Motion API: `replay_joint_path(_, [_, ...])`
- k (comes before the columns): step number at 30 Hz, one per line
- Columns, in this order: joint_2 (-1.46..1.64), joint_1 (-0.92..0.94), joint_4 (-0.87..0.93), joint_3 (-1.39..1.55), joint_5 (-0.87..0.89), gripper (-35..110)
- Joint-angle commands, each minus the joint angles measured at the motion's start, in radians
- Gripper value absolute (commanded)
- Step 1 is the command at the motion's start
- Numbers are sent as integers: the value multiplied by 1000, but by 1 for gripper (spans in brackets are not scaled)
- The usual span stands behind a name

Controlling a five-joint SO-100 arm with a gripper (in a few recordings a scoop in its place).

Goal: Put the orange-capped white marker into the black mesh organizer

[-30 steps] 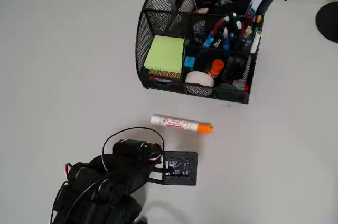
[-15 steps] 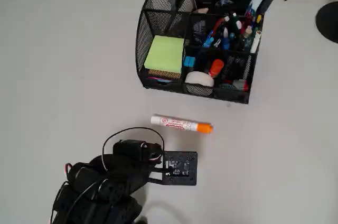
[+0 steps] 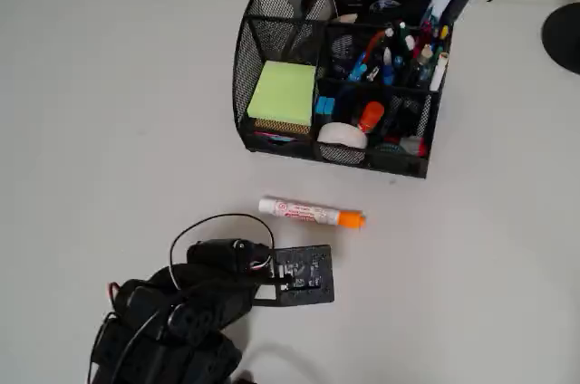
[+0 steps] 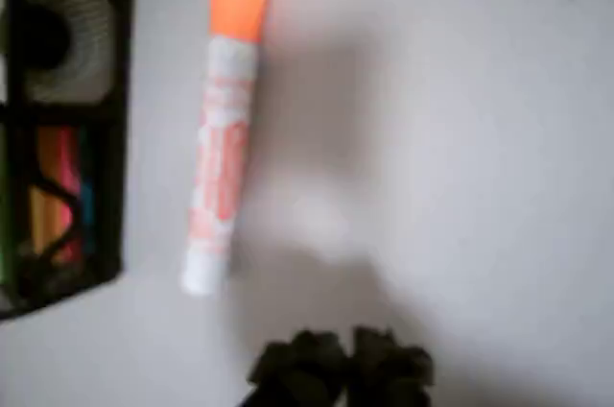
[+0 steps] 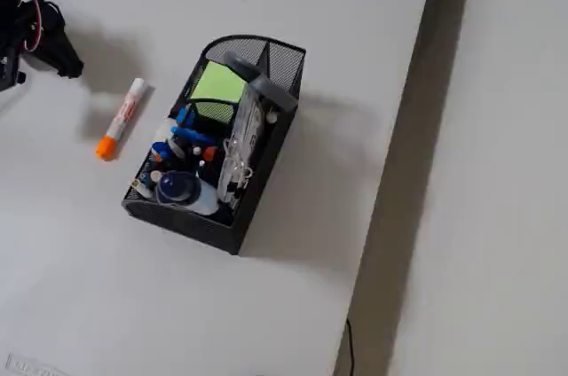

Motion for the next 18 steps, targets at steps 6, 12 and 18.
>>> replay_joint_path(6, [-104,43,-133,-21,-25,20])
replay_joint_path(12, [-555,64,-252,-244,38,20])
replay_joint_path(18, [-977,81,-285,-518,91,20])
